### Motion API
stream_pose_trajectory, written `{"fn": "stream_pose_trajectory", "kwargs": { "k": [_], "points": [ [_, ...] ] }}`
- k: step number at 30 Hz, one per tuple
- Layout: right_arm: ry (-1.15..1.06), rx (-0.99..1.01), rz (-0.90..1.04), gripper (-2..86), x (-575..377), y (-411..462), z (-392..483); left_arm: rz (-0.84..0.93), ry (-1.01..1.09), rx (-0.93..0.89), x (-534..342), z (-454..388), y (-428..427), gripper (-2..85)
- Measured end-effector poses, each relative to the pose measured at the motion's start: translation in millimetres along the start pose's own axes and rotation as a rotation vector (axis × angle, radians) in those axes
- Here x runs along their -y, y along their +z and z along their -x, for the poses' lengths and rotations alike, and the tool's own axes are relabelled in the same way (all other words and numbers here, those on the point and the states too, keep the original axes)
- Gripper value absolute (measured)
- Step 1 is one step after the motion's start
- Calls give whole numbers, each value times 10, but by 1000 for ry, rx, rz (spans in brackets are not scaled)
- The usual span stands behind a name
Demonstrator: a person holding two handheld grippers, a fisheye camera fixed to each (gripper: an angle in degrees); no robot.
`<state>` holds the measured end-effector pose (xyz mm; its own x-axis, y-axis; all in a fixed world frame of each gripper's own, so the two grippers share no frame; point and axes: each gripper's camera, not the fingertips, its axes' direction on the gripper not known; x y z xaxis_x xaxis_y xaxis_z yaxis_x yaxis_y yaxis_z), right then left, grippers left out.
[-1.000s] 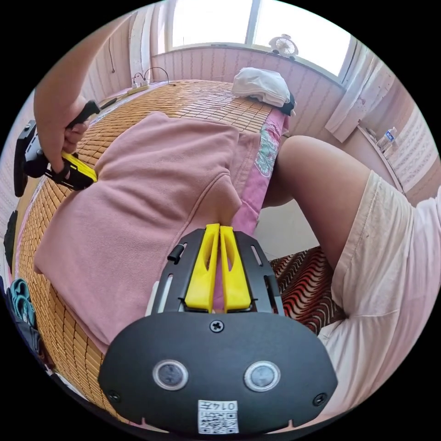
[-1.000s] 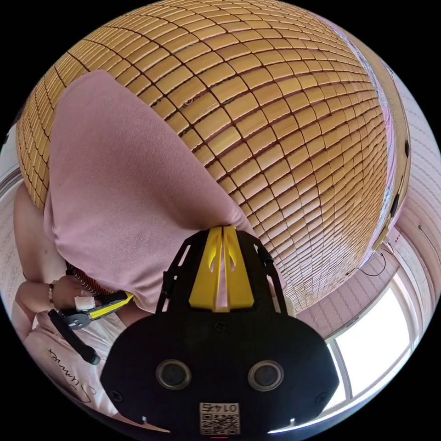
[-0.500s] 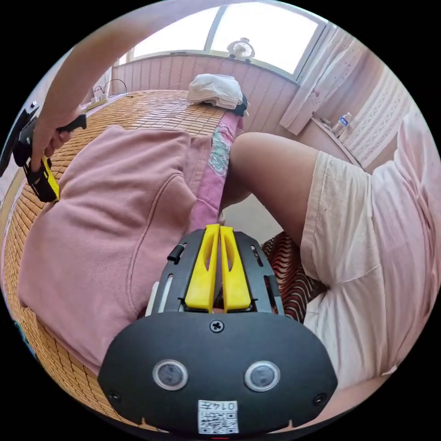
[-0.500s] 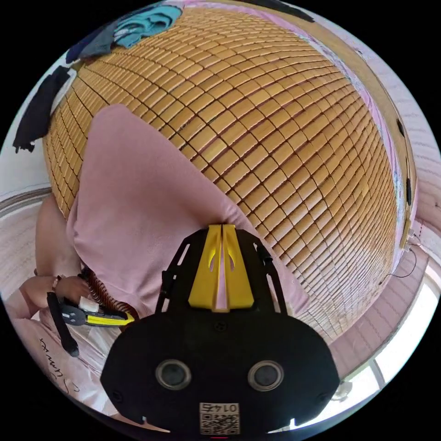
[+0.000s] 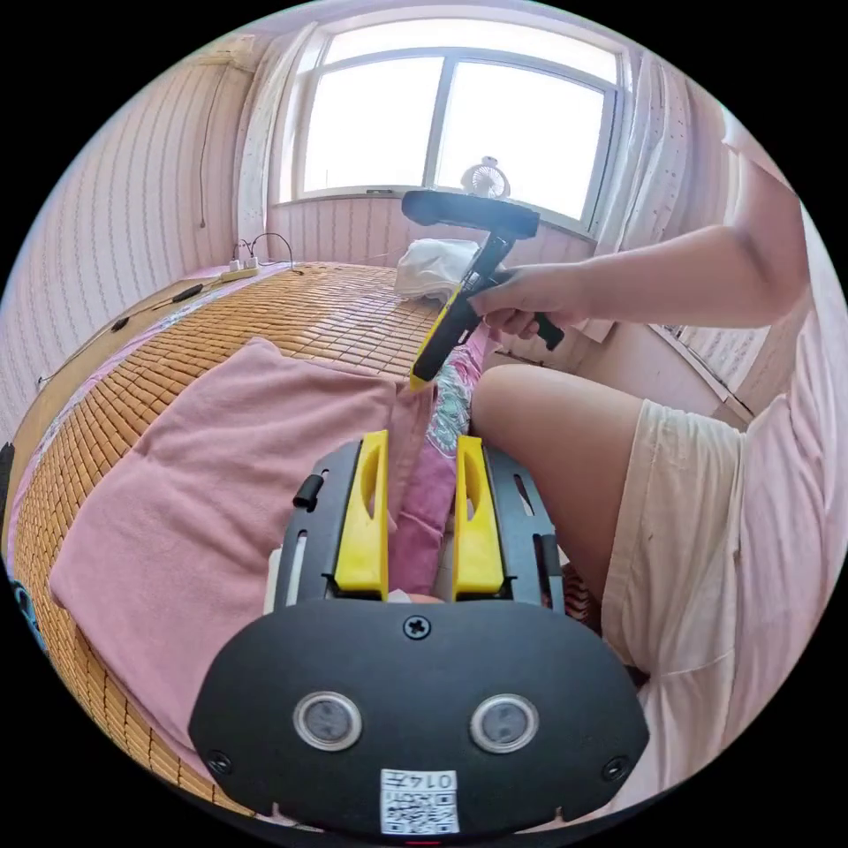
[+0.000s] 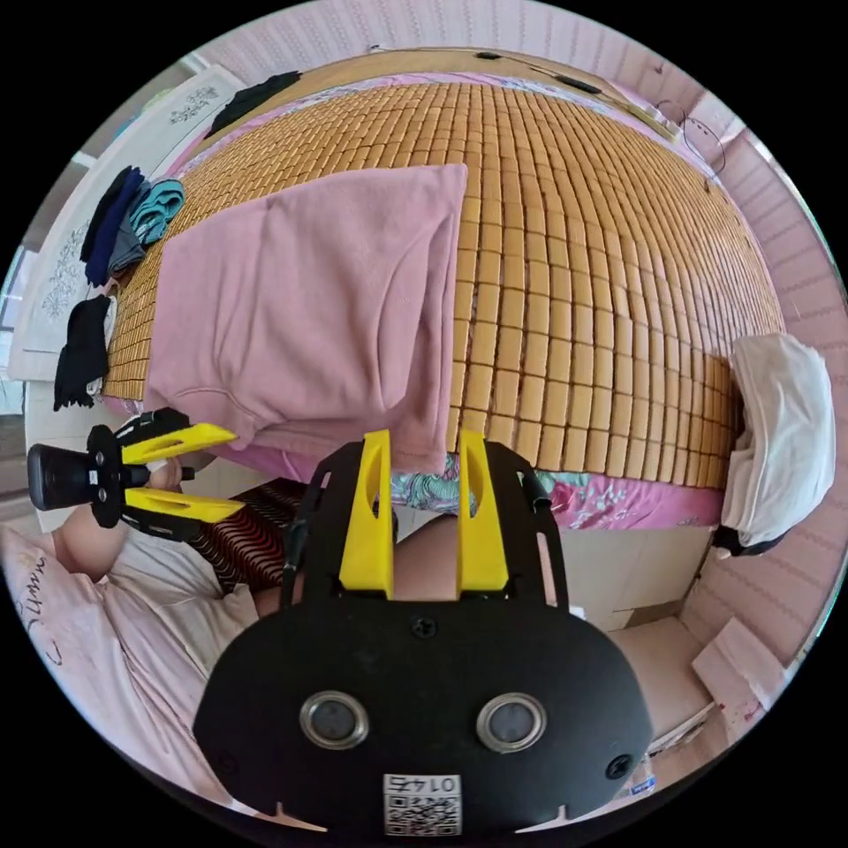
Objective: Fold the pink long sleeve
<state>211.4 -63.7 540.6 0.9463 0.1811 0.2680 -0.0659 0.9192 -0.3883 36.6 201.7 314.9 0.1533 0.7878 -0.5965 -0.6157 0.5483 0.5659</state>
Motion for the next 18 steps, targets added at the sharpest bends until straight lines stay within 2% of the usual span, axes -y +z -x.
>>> {"fn": "stream_pose_trajectory", "kwargs": {
  "k": [4, 7, 9, 10, 12, 15, 17, 18],
  "points": [
    [2, 145, -74, 44, -354, -204, -327, 55, 2, 21, 270, -51, 240, 165],
    [-41, 331, -147, 32, -687, -533, -494, 88, -7, 31, 472, -100, 355, 174],
    [-79, 465, -205, 30, -907, -740, -582, 112, -16, 43, 572, -152, 364, 157],
    [-93, 497, -235, 31, -1053, -856, -632, 125, -19, 90, 611, -203, 304, 109],
    [-139, 484, -282, 34, -1287, -1004, -718, 137, 0, 84, 639, -295, 166, 63],
    [3, 600, -358, 59, -1643, -1027, -1169, 179, 16, 68, 610, -493, -33, 47],
    [238, 645, -391, 120, -1868, -870, -1560, 178, 52, 99, 557, -652, -186, 46],
    [278, 650, -386, 136, -1901, -827, -1619, 176, 59, 105, 524, -733, -297, 46]
  ]
}}
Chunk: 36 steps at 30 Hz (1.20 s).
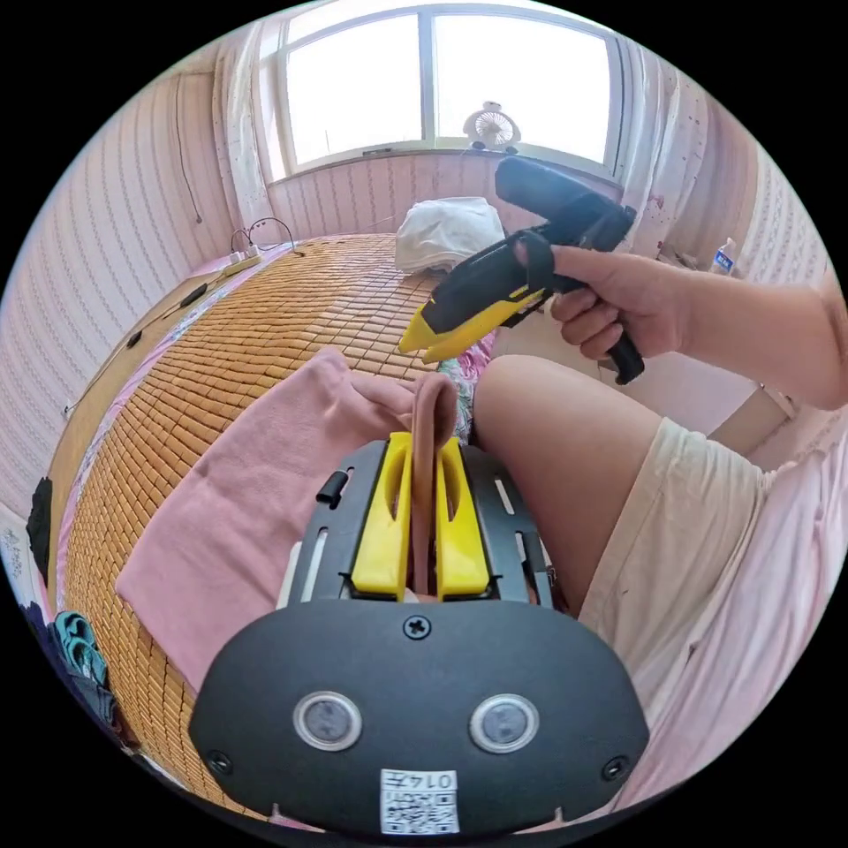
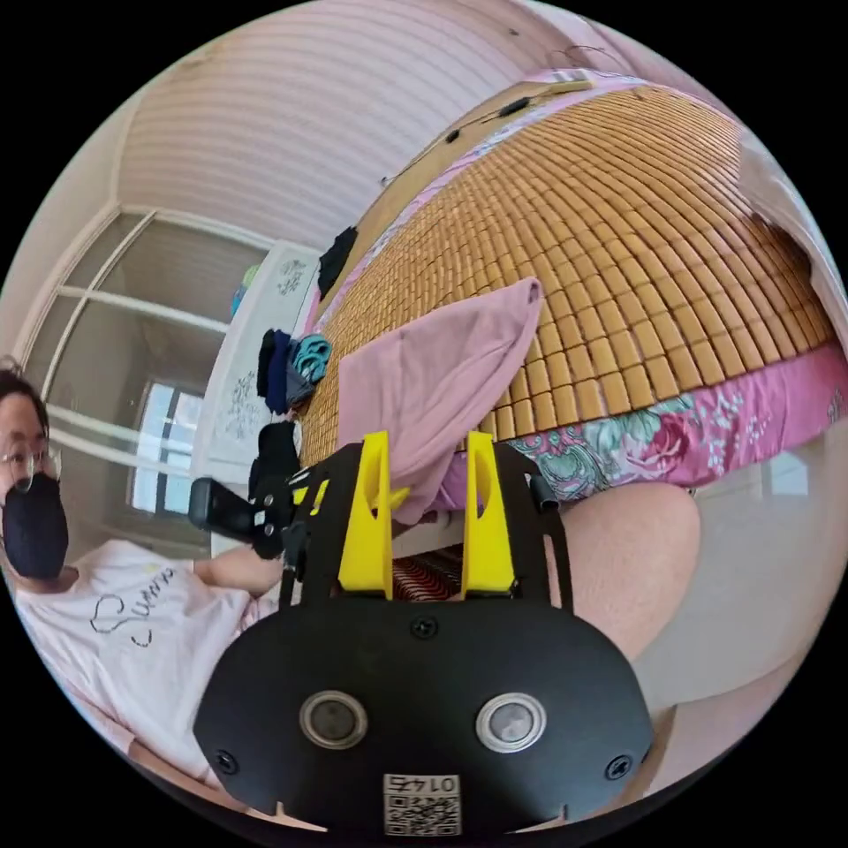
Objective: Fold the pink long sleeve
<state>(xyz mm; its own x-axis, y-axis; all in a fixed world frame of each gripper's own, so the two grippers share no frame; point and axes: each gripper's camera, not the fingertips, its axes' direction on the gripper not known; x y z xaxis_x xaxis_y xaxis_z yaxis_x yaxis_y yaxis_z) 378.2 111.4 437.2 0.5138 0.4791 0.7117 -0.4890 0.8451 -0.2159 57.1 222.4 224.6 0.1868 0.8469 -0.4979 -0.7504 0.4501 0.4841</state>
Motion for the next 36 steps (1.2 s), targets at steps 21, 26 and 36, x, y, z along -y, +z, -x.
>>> {"fn": "stream_pose_trajectory", "kwargs": {
  "k": [21, 26, 36],
  "points": [
    [-100, 85, -287, 71, -375, -1488, 287, -203, -172, -163, -5, -121, -1037, 44],
    [-368, -102, -36, 77, -69, -633, 1317, -128, -278, -137, -315, 190, -1101, 44],
    [-513, -326, 318, 86, 195, 1319, 2045, 144, -576, 21, -966, 794, -1165, 51]
  ]
}}
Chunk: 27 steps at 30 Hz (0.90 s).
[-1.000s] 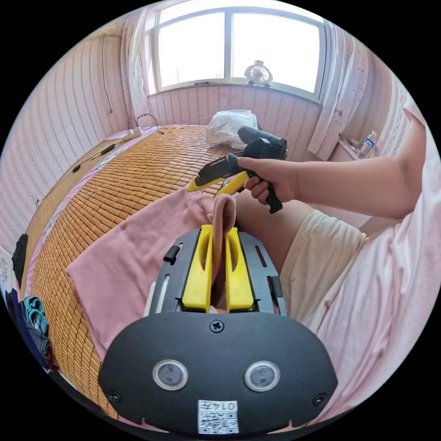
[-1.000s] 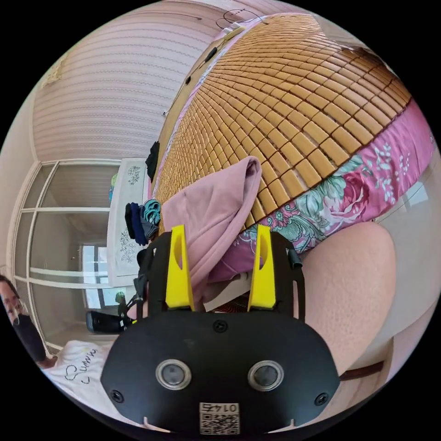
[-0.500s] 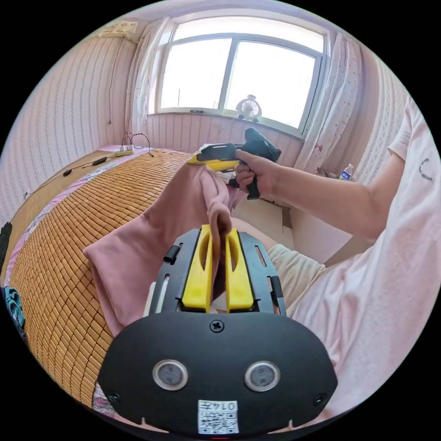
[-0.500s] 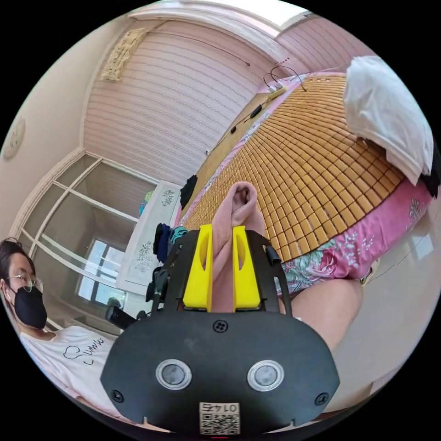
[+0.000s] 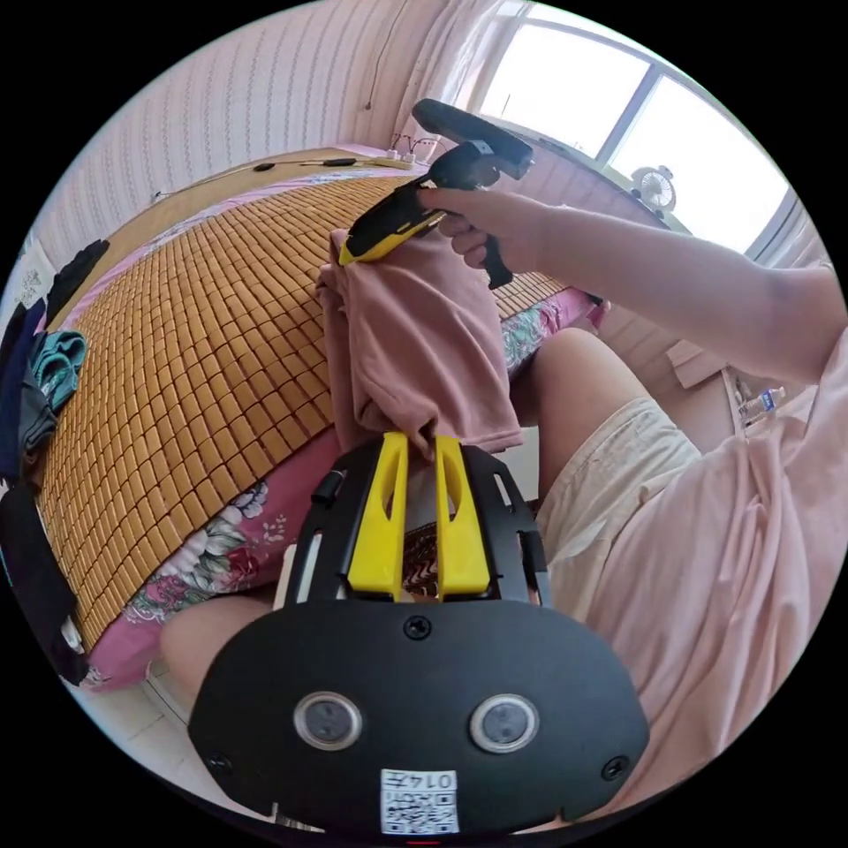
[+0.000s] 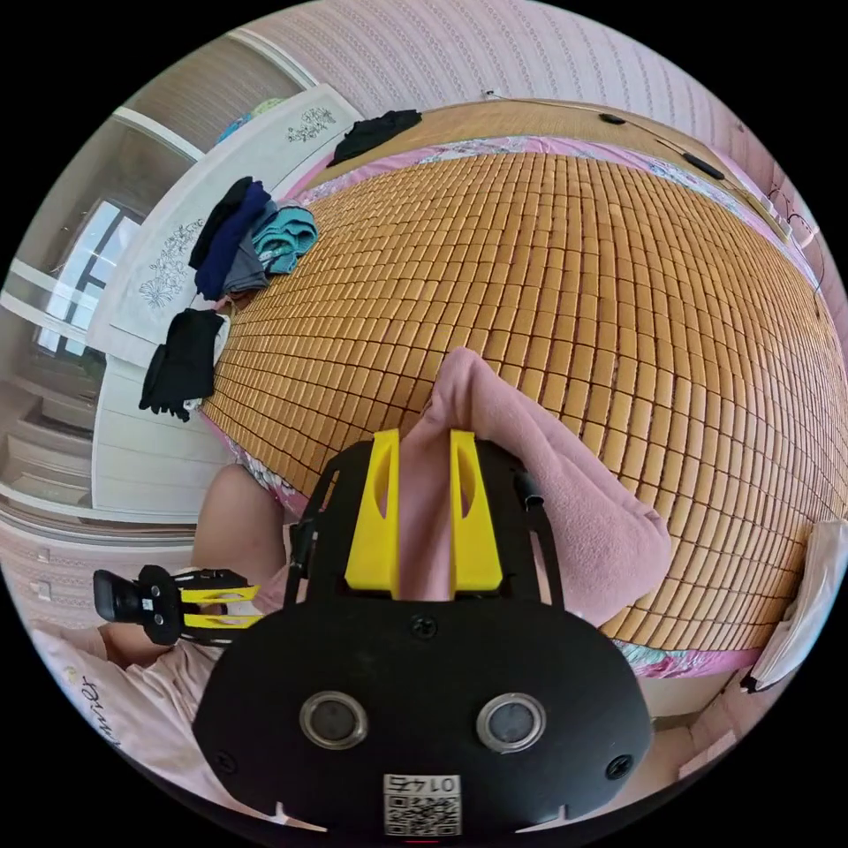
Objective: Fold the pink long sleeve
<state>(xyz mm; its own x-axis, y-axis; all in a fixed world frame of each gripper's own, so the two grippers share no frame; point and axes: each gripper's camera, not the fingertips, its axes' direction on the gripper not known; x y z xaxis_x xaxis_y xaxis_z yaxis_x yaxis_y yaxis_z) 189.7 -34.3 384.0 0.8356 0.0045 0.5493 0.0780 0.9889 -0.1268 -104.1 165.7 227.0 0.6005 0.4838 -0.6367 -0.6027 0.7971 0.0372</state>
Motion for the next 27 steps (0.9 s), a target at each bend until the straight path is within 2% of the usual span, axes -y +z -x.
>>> {"fn": "stream_pose_trajectory", "kwargs": {
  "k": [4, 8, 11, 14, 18, 21, 24, 27],
  "points": [
    [-97, 73, -83, 77, -110, -329, 120, 14, -26, 33, 58, 164, -104, 46],
    [-100, -23, -149, 17, -245, -462, 66, 5, -30, 40, 239, 218, -97, 41],
    [-105, -53, -78, 3, -12, -195, 34, 32, -20, 74, 355, 273, -72, 32],
    [-122, -58, 1, -1, 291, 170, 82, 68, -73, 46, 319, 428, -109, 8],
    [-142, -73, 62, -3, 514, 528, 99, 74, -148, 105, 187, 667, -206, -6],
    [-80, 8, 52, -4, 601, 583, -35, 39, -174, 42, 296, 774, -128, 3],
    [-84, 7, 46, -4, 604, 570, -71, -35, -189, -2, 578, 805, 87, 45],
    [-87, 5, 28, -3, 566, 511, -119, -10, -225, 4, 837, 892, 462, 78]
  ]
}}
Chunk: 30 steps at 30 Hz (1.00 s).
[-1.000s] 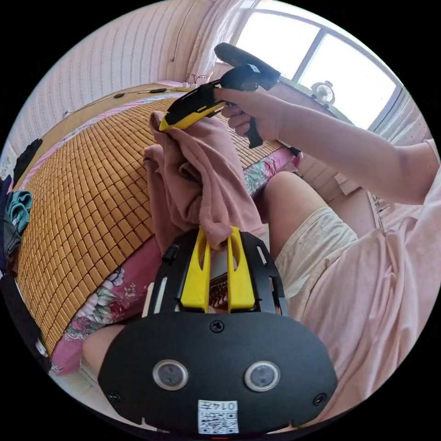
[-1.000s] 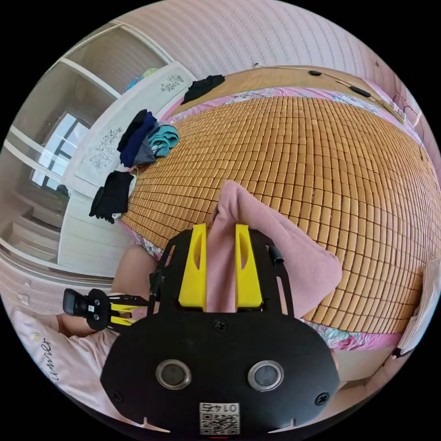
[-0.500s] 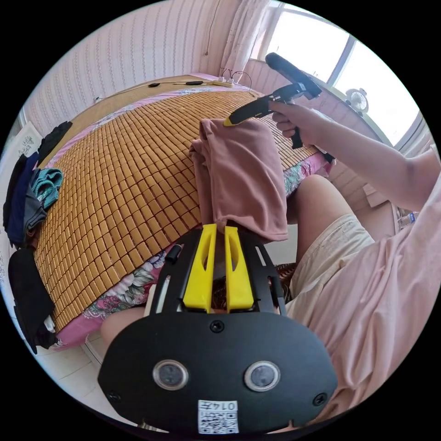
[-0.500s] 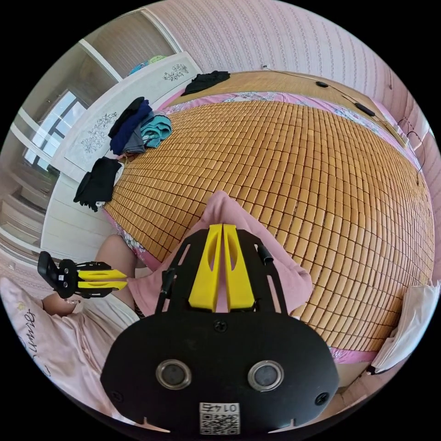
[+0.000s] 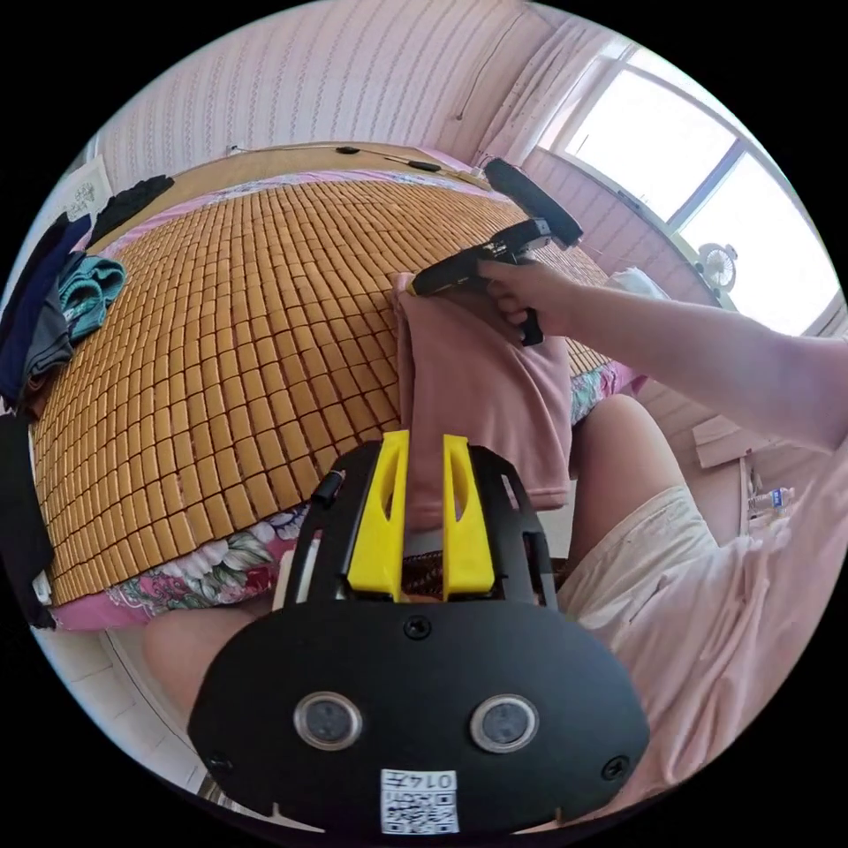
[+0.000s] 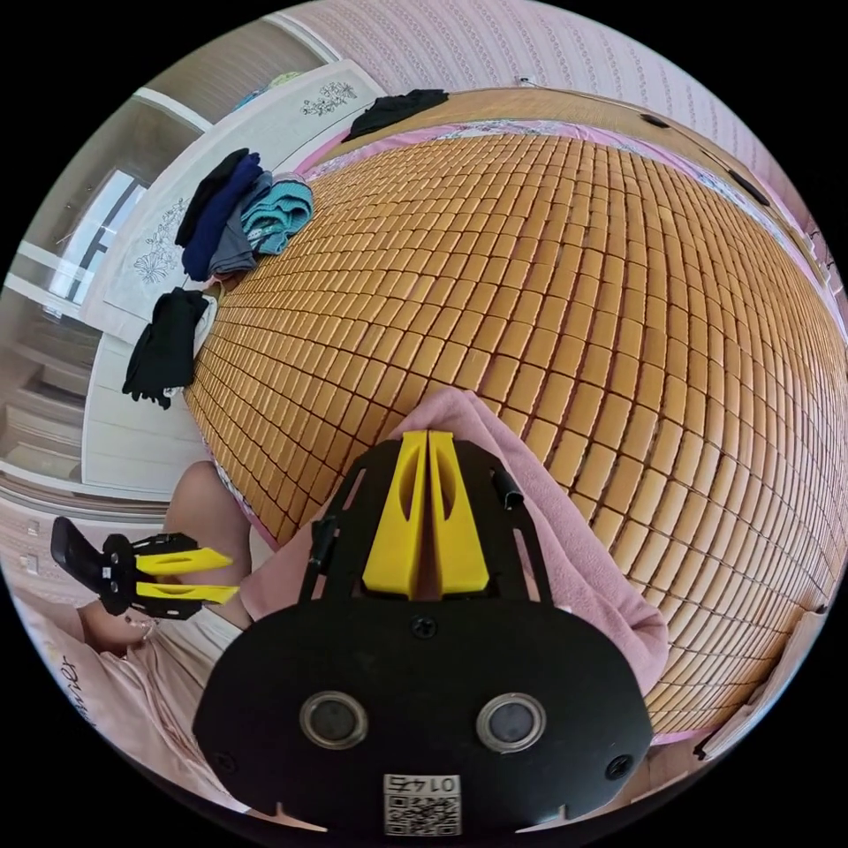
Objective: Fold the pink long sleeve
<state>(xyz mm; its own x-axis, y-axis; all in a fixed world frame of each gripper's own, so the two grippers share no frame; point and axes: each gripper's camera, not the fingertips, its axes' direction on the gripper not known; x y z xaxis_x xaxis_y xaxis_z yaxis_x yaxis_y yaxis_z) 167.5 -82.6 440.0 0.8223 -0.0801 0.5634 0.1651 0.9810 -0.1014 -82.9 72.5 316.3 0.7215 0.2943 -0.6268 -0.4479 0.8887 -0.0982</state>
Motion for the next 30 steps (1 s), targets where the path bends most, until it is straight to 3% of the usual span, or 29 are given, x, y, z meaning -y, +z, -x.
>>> {"fn": "stream_pose_trajectory", "kwargs": {
  "k": [3, 6, 10, 12, 14, 16, 22, 28, 30],
  "points": [
    [27, 54, -30, -2, -66, -194, -97, 83, 9, 10, 126, 45, 311, 103],
    [10, 143, -207, 2, -367, -753, -140, 77, -92, -110, 115, 283, 389, 106],
    [127, 41, -415, 21, -1202, -1403, -432, 74, -69, -133, 137, 339, 442, 101],
    [251, 2, -393, 70, -1506, -1404, -664, 70, -45, -136, 158, 324, 459, 102],
    [354, 84, -299, 157, -1757, -1230, -942, 64, -22, -138, 171, 310, 466, 106],
    [396, 126, -290, 172, -1871, -1132, -1049, 74, -2, -144, 186, 306, 470, 122],
    [444, 270, -274, 176, -1866, -1010, -1308, 134, 35, -145, 218, 257, 698, 179],
    [476, 469, -227, 157, -1959, -1067, -1597, 173, 73, -69, 338, 94, 893, 170],
    [460, 473, -221, 150, -1982, -1134, -1606, 171, 62, -122, 349, 69, 938, 153]
  ]
}}
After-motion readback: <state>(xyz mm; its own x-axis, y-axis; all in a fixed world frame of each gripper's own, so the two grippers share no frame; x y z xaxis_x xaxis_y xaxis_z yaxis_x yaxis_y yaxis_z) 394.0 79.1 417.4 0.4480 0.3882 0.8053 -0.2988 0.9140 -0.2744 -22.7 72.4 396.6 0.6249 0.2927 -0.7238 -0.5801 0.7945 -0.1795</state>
